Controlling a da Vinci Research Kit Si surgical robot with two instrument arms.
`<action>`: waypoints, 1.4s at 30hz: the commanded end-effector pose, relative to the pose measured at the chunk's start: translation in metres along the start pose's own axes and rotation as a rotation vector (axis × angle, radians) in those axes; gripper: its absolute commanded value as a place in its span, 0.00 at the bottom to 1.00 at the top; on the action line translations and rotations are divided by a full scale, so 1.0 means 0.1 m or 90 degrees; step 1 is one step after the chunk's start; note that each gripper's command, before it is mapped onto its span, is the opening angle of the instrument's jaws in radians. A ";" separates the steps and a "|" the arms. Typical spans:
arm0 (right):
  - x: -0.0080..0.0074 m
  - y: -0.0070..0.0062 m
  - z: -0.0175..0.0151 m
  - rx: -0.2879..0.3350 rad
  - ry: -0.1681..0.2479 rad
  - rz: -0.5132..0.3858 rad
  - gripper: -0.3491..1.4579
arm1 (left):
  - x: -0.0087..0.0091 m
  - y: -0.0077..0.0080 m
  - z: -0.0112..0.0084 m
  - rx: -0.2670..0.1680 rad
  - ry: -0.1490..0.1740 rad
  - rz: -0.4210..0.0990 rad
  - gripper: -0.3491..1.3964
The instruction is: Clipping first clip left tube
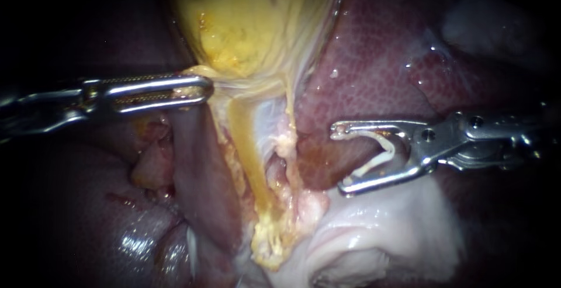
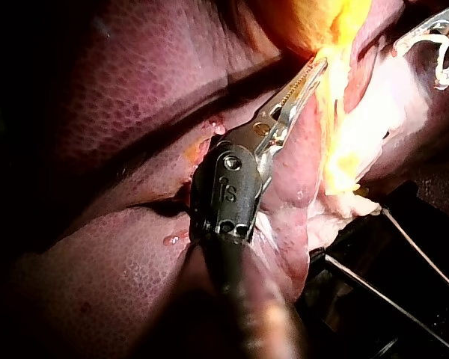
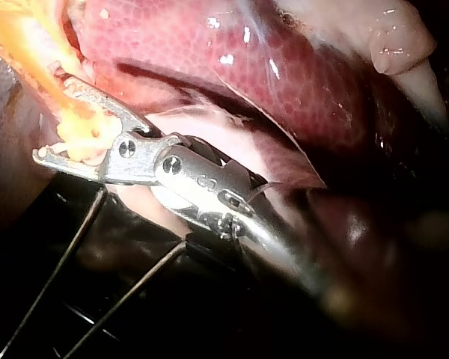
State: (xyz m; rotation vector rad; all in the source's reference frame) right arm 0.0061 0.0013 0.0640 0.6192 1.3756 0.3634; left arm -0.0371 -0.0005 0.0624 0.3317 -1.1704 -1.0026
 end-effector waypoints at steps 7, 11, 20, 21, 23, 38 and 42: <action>-0.046 0.009 0.041 0.015 -0.006 0.014 0.53 | 0.004 -0.001 0.000 -0.004 -0.002 0.002 0.00; -0.083 0.018 0.068 0.028 -0.021 0.028 0.53 | 0.004 -0.003 0.000 -0.001 -0.001 0.002 0.00; -0.141 0.045 0.104 0.035 -0.045 0.055 0.52 | 0.003 -0.012 -0.003 0.005 0.000 0.001 0.00; -0.144 0.047 0.107 0.036 -0.045 0.054 0.52 | 0.004 -0.013 -0.003 0.004 0.000 0.001 0.00; -0.150 0.051 0.114 0.040 -0.046 0.060 0.52 | 0.003 -0.015 -0.003 0.006 0.000 0.001 0.00; -0.143 0.027 0.134 0.142 -0.026 0.100 0.52 | 0.009 0.003 0.002 0.009 0.000 0.006 0.00; -0.142 0.019 0.139 0.164 -0.026 0.110 0.52 | 0.014 0.014 0.007 0.009 0.000 0.007 0.00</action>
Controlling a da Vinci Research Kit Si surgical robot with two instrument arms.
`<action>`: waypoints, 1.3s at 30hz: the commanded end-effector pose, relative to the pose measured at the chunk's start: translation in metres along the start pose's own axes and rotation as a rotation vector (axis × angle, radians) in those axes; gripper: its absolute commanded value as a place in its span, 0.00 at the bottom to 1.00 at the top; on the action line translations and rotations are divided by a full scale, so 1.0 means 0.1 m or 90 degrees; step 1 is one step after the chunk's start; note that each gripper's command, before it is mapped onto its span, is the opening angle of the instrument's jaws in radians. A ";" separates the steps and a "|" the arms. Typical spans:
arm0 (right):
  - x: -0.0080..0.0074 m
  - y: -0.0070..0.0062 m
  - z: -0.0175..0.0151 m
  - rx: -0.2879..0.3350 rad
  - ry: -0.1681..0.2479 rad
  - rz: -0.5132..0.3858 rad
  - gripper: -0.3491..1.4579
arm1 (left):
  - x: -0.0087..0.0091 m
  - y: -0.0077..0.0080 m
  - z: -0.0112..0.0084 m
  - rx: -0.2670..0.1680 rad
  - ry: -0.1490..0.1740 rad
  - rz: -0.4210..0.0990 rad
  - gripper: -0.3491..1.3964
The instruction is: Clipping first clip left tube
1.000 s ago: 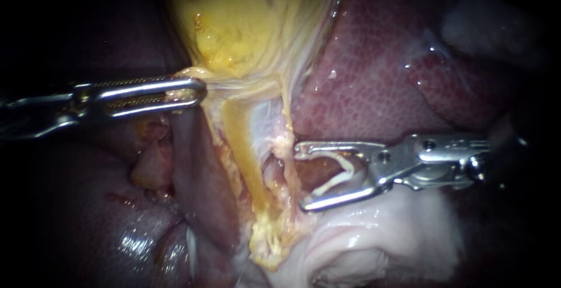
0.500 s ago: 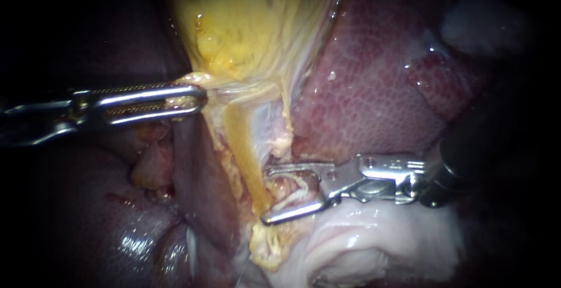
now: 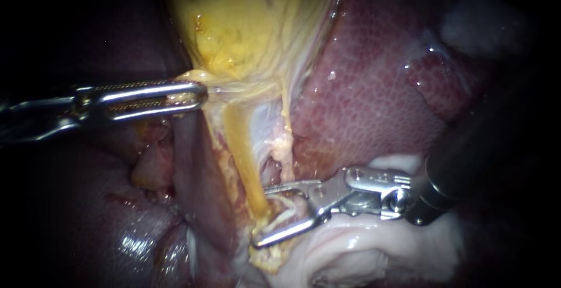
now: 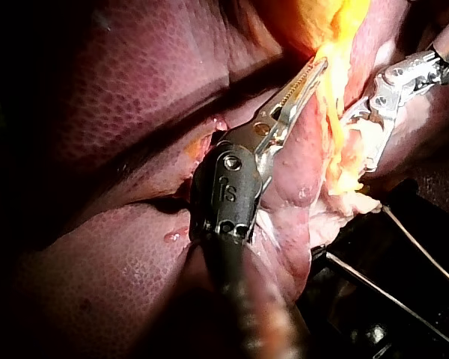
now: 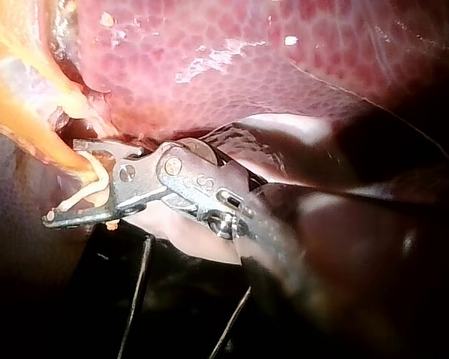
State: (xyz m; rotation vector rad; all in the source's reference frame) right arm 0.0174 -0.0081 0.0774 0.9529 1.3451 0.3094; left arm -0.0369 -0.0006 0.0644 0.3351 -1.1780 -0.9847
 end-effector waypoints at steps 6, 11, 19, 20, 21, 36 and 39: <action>-0.004 0.000 0.015 0.017 0.002 0.007 0.52 | 0.008 0.013 0.010 0.000 0.001 0.006 0.00; -0.010 0.005 0.027 0.019 0.000 0.006 0.52 | 0.012 0.004 0.022 0.010 0.002 0.007 0.00; -0.019 0.016 0.036 0.013 -0.001 0.006 0.50 | 0.009 -0.009 0.025 0.015 0.003 0.006 0.00; -0.019 0.018 0.034 0.009 0.000 0.006 0.50 | 0.008 -0.009 0.025 0.015 0.003 0.006 0.00; -0.019 0.020 0.031 0.006 0.001 0.006 0.47 | 0.008 -0.009 0.024 0.016 0.003 0.006 0.00; -0.028 0.027 0.012 0.024 -0.050 0.016 0.00 | 0.009 -0.007 0.018 0.017 0.006 0.006 0.00; -0.028 0.028 0.011 0.024 -0.050 0.016 0.00 | 0.009 -0.007 0.017 0.017 0.006 0.007 0.00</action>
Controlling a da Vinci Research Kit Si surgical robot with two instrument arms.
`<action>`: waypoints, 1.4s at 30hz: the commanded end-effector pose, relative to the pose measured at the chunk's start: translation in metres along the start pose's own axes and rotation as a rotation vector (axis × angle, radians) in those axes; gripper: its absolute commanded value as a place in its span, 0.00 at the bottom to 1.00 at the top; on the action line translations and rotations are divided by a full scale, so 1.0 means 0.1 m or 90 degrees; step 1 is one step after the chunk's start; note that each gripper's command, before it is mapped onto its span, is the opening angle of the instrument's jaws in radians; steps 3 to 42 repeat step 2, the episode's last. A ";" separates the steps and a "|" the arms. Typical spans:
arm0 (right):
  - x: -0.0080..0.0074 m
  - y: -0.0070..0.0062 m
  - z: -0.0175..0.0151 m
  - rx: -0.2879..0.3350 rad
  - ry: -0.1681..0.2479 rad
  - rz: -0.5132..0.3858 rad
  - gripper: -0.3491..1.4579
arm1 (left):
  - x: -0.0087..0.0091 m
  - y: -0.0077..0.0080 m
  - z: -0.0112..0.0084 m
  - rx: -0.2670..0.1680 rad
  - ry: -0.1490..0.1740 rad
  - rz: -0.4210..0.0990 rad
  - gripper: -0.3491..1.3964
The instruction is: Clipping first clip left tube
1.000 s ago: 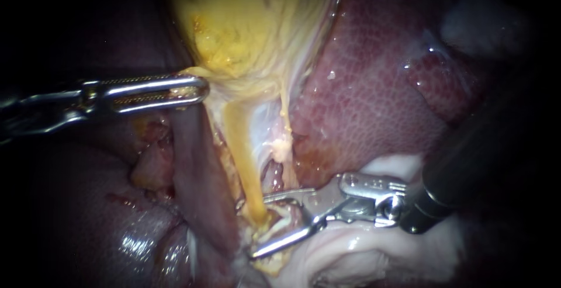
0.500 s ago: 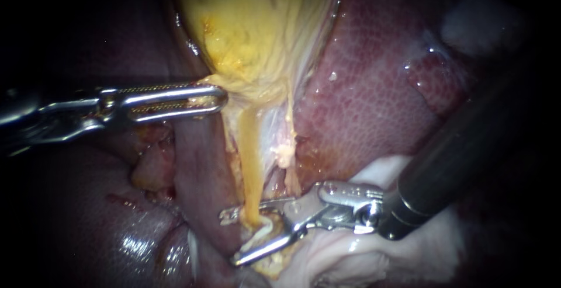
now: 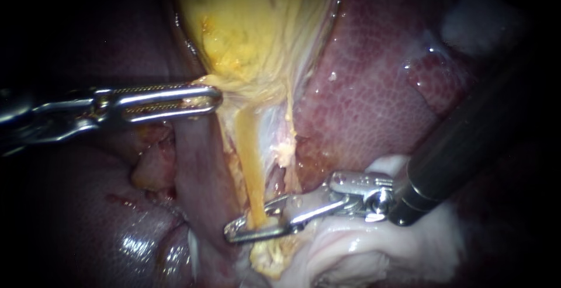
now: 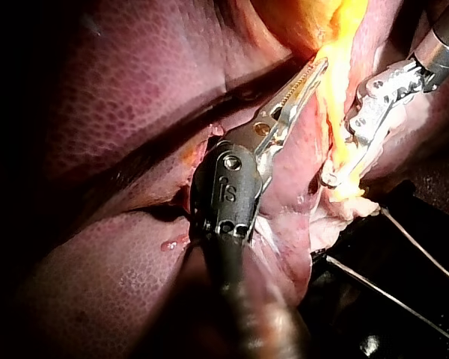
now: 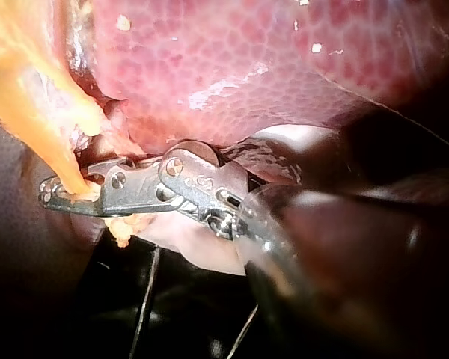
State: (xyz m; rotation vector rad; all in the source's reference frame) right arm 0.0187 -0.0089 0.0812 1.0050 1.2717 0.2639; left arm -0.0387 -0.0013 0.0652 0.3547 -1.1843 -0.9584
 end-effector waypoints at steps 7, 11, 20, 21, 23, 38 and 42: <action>0.000 0.000 -0.002 0.001 0.000 0.000 0.00 | 0.000 0.000 0.000 0.000 0.000 0.000 0.00; 0.000 0.000 -0.002 0.001 0.000 0.000 0.00 | 0.000 0.000 0.000 0.000 0.000 0.000 0.00; 0.000 0.000 -0.002 0.001 0.000 0.000 0.00 | 0.000 0.000 0.000 0.000 0.000 0.000 0.00; 0.000 0.000 -0.002 0.001 0.000 0.000 0.00 | 0.000 0.000 0.000 0.000 0.000 0.000 0.00; 0.000 0.000 -0.002 0.001 0.000 0.000 0.00 | 0.000 0.000 0.000 0.000 0.000 0.000 0.00; 0.000 0.000 -0.002 0.001 0.000 0.000 0.00 | 0.000 0.000 0.000 0.000 0.000 0.000 0.00; 0.000 0.000 -0.002 0.001 0.000 0.000 0.00 | 0.000 0.000 0.000 0.000 0.000 0.000 0.00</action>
